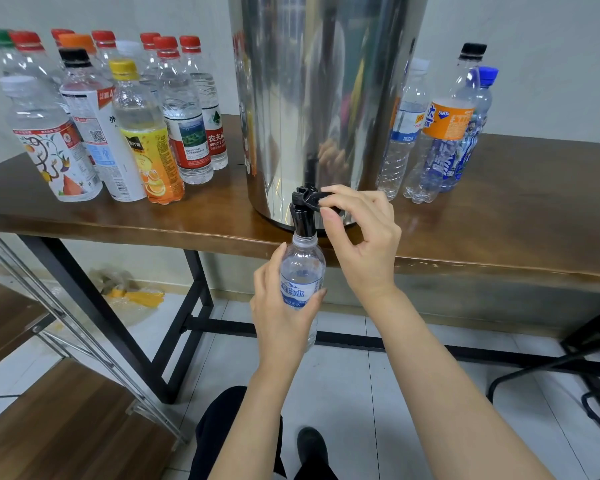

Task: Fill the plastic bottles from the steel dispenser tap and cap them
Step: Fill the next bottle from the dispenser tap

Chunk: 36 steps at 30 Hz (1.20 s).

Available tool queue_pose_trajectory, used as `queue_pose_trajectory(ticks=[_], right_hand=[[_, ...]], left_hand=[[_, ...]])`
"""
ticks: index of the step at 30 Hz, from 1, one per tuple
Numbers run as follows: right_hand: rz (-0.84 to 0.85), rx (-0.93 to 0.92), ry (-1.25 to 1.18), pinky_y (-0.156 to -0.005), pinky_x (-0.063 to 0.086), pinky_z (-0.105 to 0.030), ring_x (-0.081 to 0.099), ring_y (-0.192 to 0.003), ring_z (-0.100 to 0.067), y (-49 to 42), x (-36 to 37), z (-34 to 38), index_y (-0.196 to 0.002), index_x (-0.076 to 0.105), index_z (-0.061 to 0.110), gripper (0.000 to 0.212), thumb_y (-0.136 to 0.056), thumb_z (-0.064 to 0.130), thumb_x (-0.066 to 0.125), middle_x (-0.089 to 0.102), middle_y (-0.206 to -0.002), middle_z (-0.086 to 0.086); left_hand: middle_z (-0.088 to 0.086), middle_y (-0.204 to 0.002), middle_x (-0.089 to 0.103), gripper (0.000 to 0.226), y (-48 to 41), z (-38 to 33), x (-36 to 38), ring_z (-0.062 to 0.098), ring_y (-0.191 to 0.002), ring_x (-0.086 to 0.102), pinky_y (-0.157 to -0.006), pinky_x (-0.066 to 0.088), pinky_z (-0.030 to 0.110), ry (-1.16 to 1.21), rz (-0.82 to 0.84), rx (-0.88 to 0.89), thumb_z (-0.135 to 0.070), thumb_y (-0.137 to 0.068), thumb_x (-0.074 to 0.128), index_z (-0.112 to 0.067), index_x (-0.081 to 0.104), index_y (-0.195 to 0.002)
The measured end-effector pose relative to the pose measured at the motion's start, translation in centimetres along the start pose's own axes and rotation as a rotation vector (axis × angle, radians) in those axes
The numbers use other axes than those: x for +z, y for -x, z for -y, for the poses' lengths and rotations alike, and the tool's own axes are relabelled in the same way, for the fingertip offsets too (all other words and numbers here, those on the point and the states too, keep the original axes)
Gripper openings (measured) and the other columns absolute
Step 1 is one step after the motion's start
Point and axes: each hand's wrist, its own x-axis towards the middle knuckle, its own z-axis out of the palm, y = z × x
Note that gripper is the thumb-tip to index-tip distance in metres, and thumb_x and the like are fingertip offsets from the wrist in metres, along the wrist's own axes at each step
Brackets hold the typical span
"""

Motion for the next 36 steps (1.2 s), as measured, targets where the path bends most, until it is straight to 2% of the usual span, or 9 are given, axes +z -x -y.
queue_pose_trajectory(ticks=[7, 17, 23, 29, 34, 36], right_hand=[[-0.003, -0.002, -0.004, -0.079, 0.048, -0.049, 0.057, -0.091, -0.015, 0.02, 0.04, -0.03, -0.093, 0.076, 0.012, 0.034, -0.099, 0.037, 0.053, 0.066, -0.108, 0.014], [0.000, -0.002, -0.006, -0.080, 0.048, -0.047, 0.058, -0.092, -0.016, 0.06, 0.05, -0.01, -0.093, 0.075, 0.012, 0.033, -0.098, 0.037, 0.053, 0.065, -0.108, 0.014], [0.002, -0.005, -0.008, -0.079, 0.049, -0.048, 0.058, -0.092, -0.016, 0.06, 0.03, -0.01, -0.093, 0.076, 0.012, 0.034, -0.099, 0.037, 0.053, 0.065, -0.108, 0.014], [-0.001, -0.003, -0.009, -0.079, 0.049, -0.048, 0.058, -0.093, -0.015, 0.06, 0.05, -0.04, -0.093, 0.076, 0.012, 0.035, -0.099, 0.037, 0.052, 0.065, -0.108, 0.014], [0.000, -0.002, -0.013, -0.078, 0.049, -0.049, 0.058, -0.093, -0.015, 0.06, 0.12, -0.03, -0.093, 0.076, 0.012, 0.034, -0.099, 0.037, 0.053, 0.066, -0.108, 0.014], [0.000, 0.000, -0.013, -0.078, 0.050, -0.049, 0.058, -0.093, -0.016, 0.06, 0.09, -0.03, -0.093, 0.076, 0.012, 0.035, -0.099, 0.037, 0.053, 0.066, -0.108, 0.013]], left_hand=[[-0.034, -0.121, 0.040, 0.088, -0.08, -0.20, -0.05, -0.023, -0.113, 0.039, -0.101, 0.047, 0.048, 0.007, 0.003, -0.006, -0.022, -0.071, 0.087, -0.040, 0.038, -0.141], [-0.032, -0.122, 0.040, 0.088, -0.10, -0.11, -0.06, -0.021, -0.115, 0.041, -0.101, 0.047, 0.046, 0.017, 0.009, 0.002, -0.021, -0.072, 0.087, -0.041, 0.037, -0.141], [-0.021, -0.123, 0.044, 0.087, -0.11, 0.05, -0.09, -0.019, -0.115, 0.042, -0.101, 0.048, 0.045, 0.019, 0.004, 0.008, -0.022, -0.072, 0.087, -0.035, 0.040, -0.143], [-0.017, -0.126, 0.045, 0.086, -0.13, -0.03, -0.12, -0.019, -0.115, 0.042, -0.101, 0.047, 0.038, 0.029, 0.003, 0.011, -0.021, -0.072, 0.087, -0.035, 0.041, -0.143], [-0.016, -0.126, 0.046, 0.088, -0.16, 0.08, -0.11, -0.020, -0.114, 0.043, -0.094, 0.041, 0.016, 0.031, 0.000, 0.017, -0.020, -0.070, 0.088, -0.037, 0.041, -0.142], [-0.015, -0.126, 0.047, 0.088, -0.16, 0.14, -0.14, -0.019, -0.115, 0.043, -0.095, 0.043, 0.020, 0.032, 0.001, 0.011, -0.020, -0.070, 0.088, -0.035, 0.042, -0.143]])
